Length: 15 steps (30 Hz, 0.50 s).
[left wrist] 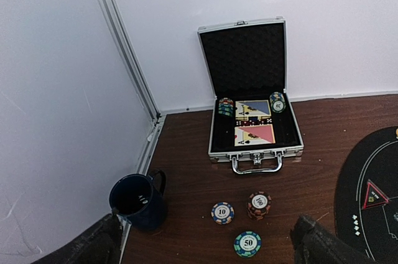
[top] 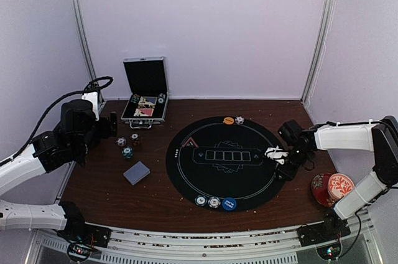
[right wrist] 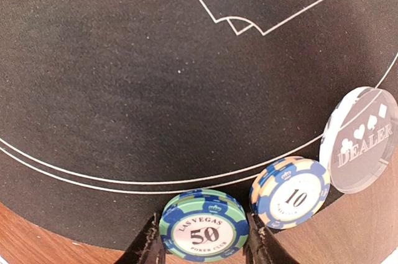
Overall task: Distribute texas hold em gaming equipment
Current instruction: Place the poker chips pile in the dealer area.
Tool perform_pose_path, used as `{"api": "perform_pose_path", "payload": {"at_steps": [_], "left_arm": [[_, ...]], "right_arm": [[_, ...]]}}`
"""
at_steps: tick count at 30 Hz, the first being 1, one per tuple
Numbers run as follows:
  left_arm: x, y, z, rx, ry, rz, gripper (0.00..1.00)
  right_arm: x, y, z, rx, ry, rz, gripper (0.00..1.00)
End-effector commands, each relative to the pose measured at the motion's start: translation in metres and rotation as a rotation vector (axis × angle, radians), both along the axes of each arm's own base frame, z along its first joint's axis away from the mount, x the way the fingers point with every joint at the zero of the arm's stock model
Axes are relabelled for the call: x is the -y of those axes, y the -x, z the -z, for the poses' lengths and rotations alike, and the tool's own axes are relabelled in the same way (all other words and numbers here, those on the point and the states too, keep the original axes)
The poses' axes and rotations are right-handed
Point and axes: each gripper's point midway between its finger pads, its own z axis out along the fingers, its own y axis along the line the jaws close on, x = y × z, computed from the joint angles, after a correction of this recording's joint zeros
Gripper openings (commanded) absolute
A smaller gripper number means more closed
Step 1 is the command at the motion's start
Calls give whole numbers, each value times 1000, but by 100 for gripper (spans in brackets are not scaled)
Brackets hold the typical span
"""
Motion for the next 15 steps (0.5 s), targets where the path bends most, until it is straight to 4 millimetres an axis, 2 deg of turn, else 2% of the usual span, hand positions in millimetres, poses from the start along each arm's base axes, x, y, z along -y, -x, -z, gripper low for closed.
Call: {"api": "perform_pose_path", "payload": {"at_steps": [1, 15], "left_arm": [[2, -3, -8, 33, 24, 6, 98], [2, -3, -7, 32, 26, 7, 98]], "right_arm": [[5, -5, -4, 36, 7, 16, 35], [10, -12, -10, 83, 25, 36, 43]]}}
